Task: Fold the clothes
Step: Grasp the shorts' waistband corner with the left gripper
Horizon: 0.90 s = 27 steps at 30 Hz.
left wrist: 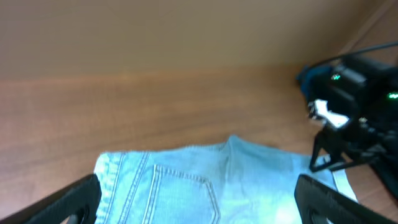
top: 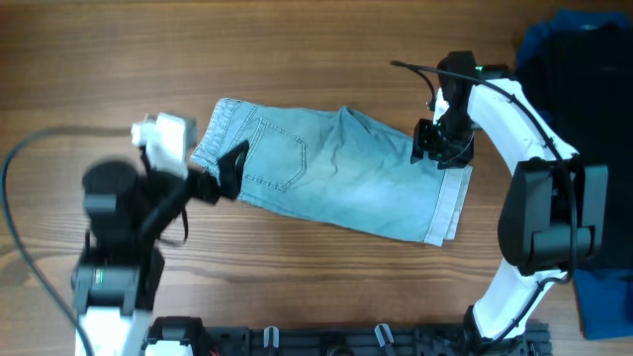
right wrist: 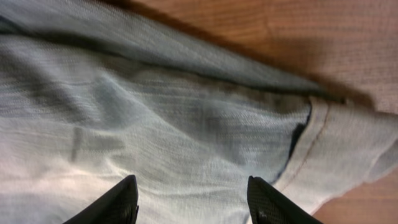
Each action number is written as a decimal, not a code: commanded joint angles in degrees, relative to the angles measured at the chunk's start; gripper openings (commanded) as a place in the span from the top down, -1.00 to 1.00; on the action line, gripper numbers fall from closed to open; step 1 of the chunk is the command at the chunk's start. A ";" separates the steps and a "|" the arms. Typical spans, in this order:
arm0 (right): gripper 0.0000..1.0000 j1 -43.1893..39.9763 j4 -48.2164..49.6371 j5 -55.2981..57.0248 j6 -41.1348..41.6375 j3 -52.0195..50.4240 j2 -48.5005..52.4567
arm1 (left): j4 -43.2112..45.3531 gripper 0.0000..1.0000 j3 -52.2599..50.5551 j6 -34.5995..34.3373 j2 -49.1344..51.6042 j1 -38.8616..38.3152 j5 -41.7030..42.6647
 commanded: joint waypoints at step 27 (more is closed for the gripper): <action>0.91 -2.64 1.44 1.97 2.80 -0.22 0.28 | 5.55 0.92 19.58 -0.76 59.43 -5.38 -10.69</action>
